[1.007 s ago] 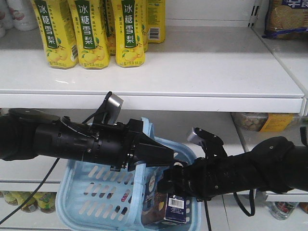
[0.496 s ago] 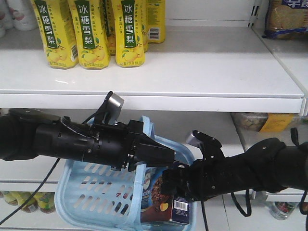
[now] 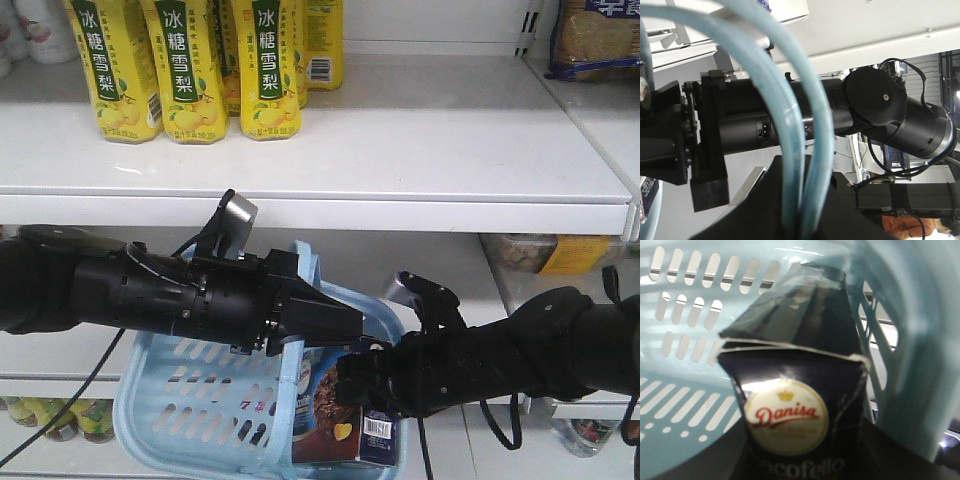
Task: Left arm holds basket, right arm returns cookies
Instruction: 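Reach the right gripper into the basket and grasp the Chocofello box, then lift the Chocofello box out of the basket with the right gripper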
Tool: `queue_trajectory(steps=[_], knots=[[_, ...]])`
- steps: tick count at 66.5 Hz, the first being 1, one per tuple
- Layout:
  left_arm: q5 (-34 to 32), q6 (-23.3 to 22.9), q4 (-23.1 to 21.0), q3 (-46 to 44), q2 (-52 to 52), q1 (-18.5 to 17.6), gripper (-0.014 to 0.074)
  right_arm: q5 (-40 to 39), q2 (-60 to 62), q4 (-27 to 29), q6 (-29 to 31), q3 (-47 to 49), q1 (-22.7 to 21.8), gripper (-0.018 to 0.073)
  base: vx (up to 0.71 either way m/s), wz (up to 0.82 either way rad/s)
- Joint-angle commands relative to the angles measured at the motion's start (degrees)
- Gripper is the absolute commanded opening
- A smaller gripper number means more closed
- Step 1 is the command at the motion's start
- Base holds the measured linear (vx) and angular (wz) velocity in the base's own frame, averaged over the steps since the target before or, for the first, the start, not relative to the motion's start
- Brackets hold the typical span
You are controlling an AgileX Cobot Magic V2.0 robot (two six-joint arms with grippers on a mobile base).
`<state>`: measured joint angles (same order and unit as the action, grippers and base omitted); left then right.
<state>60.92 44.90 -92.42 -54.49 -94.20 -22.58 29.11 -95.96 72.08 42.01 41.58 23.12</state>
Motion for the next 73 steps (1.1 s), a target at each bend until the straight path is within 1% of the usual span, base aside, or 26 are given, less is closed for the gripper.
queue_trajectory(steps=[1, 17, 28, 51, 65, 73], knots=[[-1.5, 0.9, -9.5, -2.4, 2.6, 0.9, -0.0003, -2.4, 1.4, -1.6, 1.2, 0.4, -0.3, 0.0185, 0.0, 0.0], [-1.5, 0.9, -9.5, -2.4, 2.6, 0.9, -0.0003, -1.1, 5.2, -2.1, 0.3, 0.4, -0.3, 0.0185, 0.0, 0.0], [-1.5, 0.9, -9.5, -2.4, 2.6, 0.9, -0.0003, -1.1, 8.5, -4.8, -3.6, 0.4, -0.3, 0.0185, 0.0, 0.0], [-1.5, 0.9, -9.5, -2.4, 2.6, 0.9, -0.0003, -0.1, 16.9, -16.2, -12.9, 0.4, -0.3, 0.0185, 0.0, 0.0], [-1.5, 0.9, -9.5, -2.4, 2.6, 0.9, -0.0003, 0.6, 22.2, -24.1, -20.5, 0.4, -0.3, 0.0185, 0.0, 0.0], [-1.5, 0.9, -9.5, -2.4, 2.6, 0.9, -0.0003, 1.8, 24.5, -28.0, -23.7, 0.4, -0.3, 0.0185, 0.0, 0.0]])
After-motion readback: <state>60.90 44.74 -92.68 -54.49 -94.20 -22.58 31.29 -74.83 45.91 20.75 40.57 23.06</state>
